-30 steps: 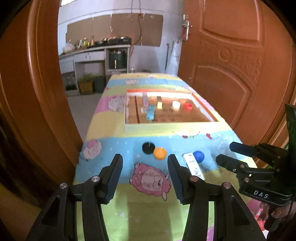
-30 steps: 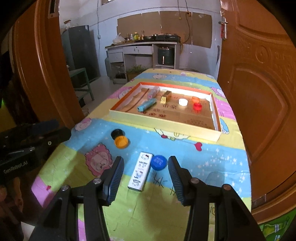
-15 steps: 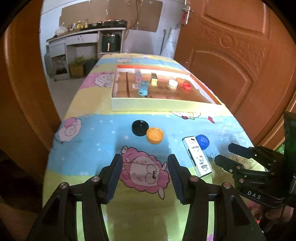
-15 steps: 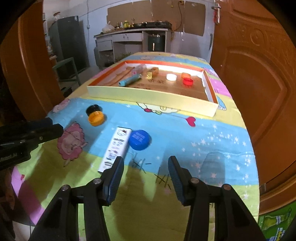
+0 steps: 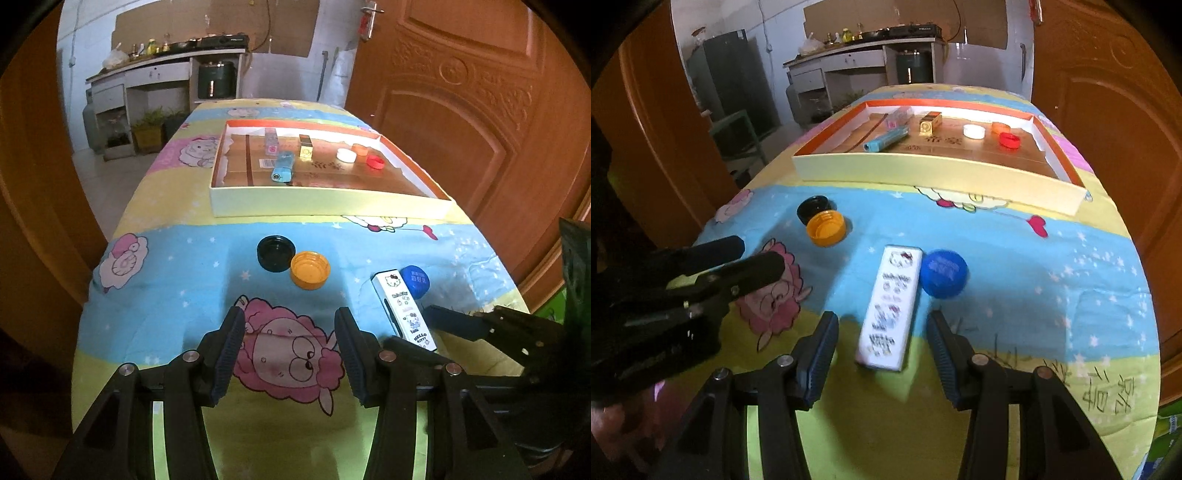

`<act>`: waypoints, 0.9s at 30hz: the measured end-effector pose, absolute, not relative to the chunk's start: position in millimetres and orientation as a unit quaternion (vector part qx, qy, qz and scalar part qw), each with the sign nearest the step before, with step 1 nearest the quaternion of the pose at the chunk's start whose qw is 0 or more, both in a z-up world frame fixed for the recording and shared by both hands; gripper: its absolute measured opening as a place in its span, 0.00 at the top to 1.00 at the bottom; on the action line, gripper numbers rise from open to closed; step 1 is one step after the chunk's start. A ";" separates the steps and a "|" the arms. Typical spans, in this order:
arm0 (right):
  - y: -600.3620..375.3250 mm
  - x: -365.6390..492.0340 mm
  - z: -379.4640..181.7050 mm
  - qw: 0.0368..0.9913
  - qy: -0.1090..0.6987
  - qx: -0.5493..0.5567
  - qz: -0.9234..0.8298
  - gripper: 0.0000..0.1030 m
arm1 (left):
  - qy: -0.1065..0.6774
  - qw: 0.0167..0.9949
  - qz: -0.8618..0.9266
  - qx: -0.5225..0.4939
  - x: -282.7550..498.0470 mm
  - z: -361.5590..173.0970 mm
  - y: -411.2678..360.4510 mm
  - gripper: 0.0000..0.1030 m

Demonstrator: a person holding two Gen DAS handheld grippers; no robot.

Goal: Organize rigid objects
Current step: 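Grasp the orange cap with the left tool while the right tool grasps the Hello Kitty box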

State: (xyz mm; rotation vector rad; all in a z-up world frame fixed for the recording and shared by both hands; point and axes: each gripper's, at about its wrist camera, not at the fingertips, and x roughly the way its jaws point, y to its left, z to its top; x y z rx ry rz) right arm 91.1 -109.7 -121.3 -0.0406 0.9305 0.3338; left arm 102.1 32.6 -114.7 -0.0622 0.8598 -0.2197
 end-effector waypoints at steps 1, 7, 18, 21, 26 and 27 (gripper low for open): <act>-107.8 92.9 -121.9 0.880 0.447 -0.022 0.158 0.54 | 0.418 0.901 -0.110 -0.031 104.3 -115.6 32.6 0.49; -112.7 98.6 -121.9 0.880 0.451 -0.025 0.147 0.74 | 0.434 0.890 -0.131 -0.044 119.8 -123.3 26.1 0.49; -128.1 89.2 -121.4 0.880 0.447 -0.009 0.160 0.74 | 0.445 0.884 -0.128 -0.066 146.7 -136.0 9.3 0.51; -129.2 88.6 -121.8 0.881 0.445 -0.008 0.163 0.74 | 0.442 0.886 -0.125 -0.059 154.4 -136.3 6.1 0.72; -129.5 87.4 -122.1 0.882 0.440 -0.008 0.166 0.74 | 0.436 0.889 -0.130 -0.053 157.9 -136.5 5.6 0.73; -129.6 86.9 -122.3 0.883 0.439 -0.009 0.166 0.74 | 0.435 0.890 -0.129 -0.052 158.0 -136.5 5.7 0.74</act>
